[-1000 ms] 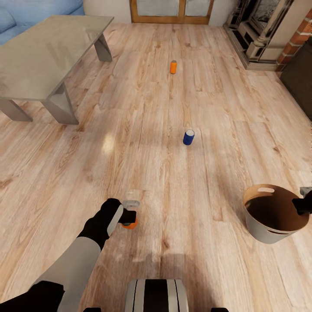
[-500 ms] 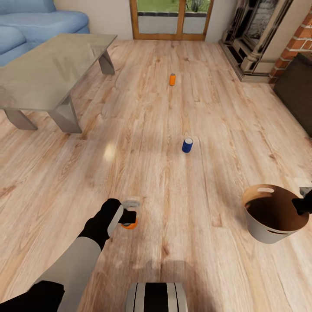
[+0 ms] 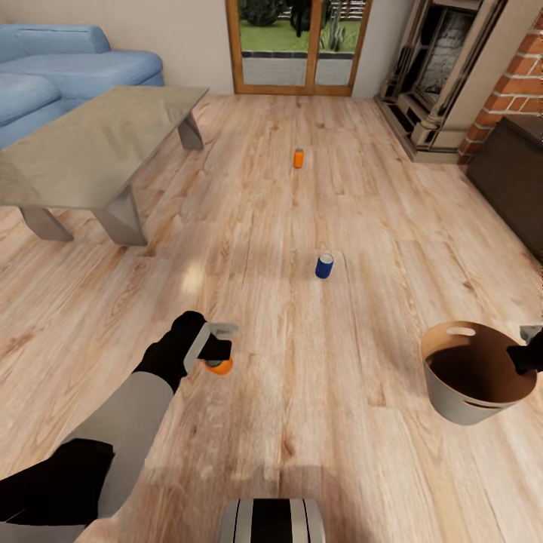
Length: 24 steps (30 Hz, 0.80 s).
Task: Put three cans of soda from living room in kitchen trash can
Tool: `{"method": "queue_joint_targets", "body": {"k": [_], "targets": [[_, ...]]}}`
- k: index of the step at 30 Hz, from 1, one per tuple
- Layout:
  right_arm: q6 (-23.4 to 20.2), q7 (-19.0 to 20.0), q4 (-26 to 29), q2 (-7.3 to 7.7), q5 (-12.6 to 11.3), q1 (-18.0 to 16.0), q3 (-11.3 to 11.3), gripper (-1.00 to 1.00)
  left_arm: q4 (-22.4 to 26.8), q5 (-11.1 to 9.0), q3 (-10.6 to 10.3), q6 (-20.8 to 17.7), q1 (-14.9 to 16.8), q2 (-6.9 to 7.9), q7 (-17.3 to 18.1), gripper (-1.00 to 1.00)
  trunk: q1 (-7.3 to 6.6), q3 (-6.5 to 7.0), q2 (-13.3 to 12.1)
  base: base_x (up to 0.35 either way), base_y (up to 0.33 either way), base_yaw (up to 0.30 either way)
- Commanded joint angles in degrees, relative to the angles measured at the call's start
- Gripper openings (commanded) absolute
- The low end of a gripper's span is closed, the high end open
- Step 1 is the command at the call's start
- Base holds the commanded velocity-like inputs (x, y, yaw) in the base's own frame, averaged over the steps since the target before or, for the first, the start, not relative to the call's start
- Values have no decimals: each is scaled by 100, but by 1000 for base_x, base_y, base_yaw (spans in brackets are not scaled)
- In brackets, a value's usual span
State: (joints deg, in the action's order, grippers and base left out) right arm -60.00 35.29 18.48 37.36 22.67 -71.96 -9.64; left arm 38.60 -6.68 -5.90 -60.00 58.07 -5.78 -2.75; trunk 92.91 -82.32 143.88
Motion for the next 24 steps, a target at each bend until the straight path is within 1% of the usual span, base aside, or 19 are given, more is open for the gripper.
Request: {"method": "queue_joint_targets", "body": {"k": [1, 3, 4, 5, 6, 10, 11, 13, 16, 17, 18, 19, 20, 21, 22, 23, 24], "targets": [[0, 39, 2, 0, -3, -2, -47, -100, -95, -39, 1, 0, 90, 44, 25, -100, -2, 23, -2, 0, 0, 0], [0, 133, 7, 3, -5, -2, -154, -100, -242, -37, 1, 0, 246, 136, 97, -100, -7, 67, -4, 0, 0, 0], [0, 247, 13, 7, -3, -2, -244, -100, -344, -37, 1, 0, 387, 234, 205, -100, -10, 89, -6, 0, 0, 0], [0, 391, 27, 14, 3, -3, -331, -100, -434, -34, 1, 0, 571, 421, 420, -100, -12, 111, -7, 0, 0, 0], [0, 451, 35, 31, 4, -3, -364, -100, -471, -31, 1, 0, 677, 561, 608, -100, -15, 133, -8, 0, 0, 0], [0, 514, 52, 54, 2, -4, -398, -100, -510, -25, -4, 0, 824, 849, 1114, -100, -25, 222, -14, 0, 0, 0], [0, 533, 58, 60, 1, -4, -405, -100, -520, -23, -8, 0, 867, 997, 1446, -100, -28, 244, -15, 0, 0, 0], [0, 545, 62, 64, 1, -7, -409, -100, -526, -19, -18, 0, 896, 1125, 1829, -100, -33, 289, -18, 0, 0, 0], [0, 556, 65, 67, 1, -9, -412, -100, -526, -4, -71, 0, 922, 1272, 2436, -100, -41, 355, -22, 0, 0, 0], [0, 560, 66, 68, 1, -9, -413, -100, -524, 4, -139, 0, 945, 1368, 2832, -100, -43, 377, -23, 0, 0, 0], [0, 561, 64, 68, 1, -10, -414, -100, -523, 7, -188, 0, 971, 1417, 3027, -100, -46, 399, -24, 0, 0, 0], [0, 563, 63, 67, 1, -10, -415, -100, -527, 11, -333, 0, 1044, 1508, 3414, -100, -49, 421, -26, 0, 0, 0], [0, 566, 62, 66, -1, -10, -415, -100, -527, 12, -427, 0, 1087, 1550, 3614, -100, -51, 444, -27, 0, 0, 0], [0, 578, 61, 59, -4, -10, -415, -100, -528, 14, -635, 0, 1177, 1634, 4038, -100, -54, 466, -28, 0, 0, 0], [0, 593, 60, 55, -3, -10, -417, -100, -528, 15, -733, 0, 1225, 1674, 4259, -100, -56, 488, -30, 0, 0, 0], [0, 638, 60, 46, -1, -11, -420, -100, -530, 17, -894, 0, 1350, 1745, 4688, -100, -59, 510, -31, 0, 0, 0], [0, 686, 60, 37, -2, -11, -422, -100, -533, 21, -1009, 0, 1509, 1801, 5065, -100, -61, 532, -32, 0, 0, 0]]}}
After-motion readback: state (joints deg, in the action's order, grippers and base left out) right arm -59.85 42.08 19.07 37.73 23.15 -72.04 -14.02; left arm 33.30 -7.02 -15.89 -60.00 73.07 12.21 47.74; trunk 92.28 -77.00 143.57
